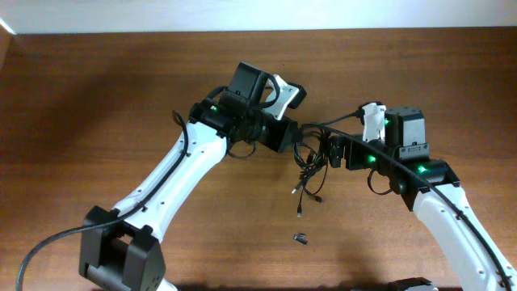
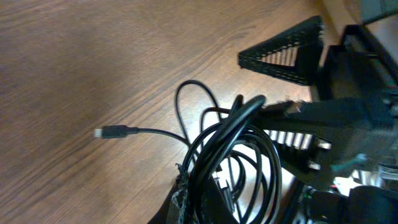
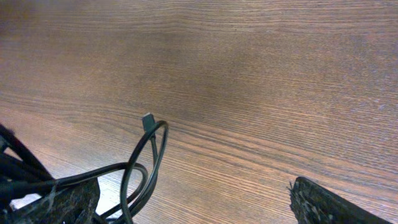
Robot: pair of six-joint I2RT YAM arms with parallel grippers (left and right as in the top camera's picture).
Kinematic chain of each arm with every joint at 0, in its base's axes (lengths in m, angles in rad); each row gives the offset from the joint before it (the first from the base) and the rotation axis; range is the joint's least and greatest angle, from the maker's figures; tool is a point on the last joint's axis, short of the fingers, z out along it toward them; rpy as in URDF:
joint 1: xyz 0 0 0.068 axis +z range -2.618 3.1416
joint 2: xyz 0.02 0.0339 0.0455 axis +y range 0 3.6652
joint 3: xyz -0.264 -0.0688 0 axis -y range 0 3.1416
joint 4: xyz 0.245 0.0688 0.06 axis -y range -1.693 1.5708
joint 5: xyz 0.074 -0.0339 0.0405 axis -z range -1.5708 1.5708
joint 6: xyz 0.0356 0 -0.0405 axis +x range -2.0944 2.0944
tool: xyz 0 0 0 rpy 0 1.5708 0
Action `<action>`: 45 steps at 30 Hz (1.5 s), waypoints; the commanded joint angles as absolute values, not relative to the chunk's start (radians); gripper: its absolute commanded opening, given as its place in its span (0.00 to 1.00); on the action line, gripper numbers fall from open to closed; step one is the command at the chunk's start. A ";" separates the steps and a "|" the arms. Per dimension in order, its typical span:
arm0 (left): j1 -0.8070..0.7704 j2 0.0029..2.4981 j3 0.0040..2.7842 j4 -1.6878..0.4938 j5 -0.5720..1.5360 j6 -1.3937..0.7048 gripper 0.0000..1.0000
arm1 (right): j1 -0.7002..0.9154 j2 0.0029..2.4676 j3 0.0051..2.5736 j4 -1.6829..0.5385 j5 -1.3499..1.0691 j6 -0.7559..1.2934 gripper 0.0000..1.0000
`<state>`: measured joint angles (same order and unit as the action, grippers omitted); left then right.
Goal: Untangle cables
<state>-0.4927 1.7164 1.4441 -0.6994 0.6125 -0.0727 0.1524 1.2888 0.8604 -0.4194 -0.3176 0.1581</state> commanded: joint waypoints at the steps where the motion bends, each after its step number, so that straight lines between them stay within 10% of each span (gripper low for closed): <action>1: -0.494 1.697 1.452 -0.693 0.711 -0.081 0.00 | 0.156 1.290 0.871 -0.418 -0.298 0.191 0.99; 23: -0.498 1.697 1.452 -0.738 0.388 -0.078 0.00 | 0.156 1.289 0.871 -0.445 -0.173 0.408 0.99; 33: -0.506 1.650 1.452 -0.742 0.534 0.493 0.00 | 0.156 1.289 0.871 -0.437 -0.192 0.409 0.99; 45: -0.501 1.471 1.452 -0.680 0.448 0.514 0.00 | 0.156 1.289 0.871 -0.350 -0.396 0.345 0.99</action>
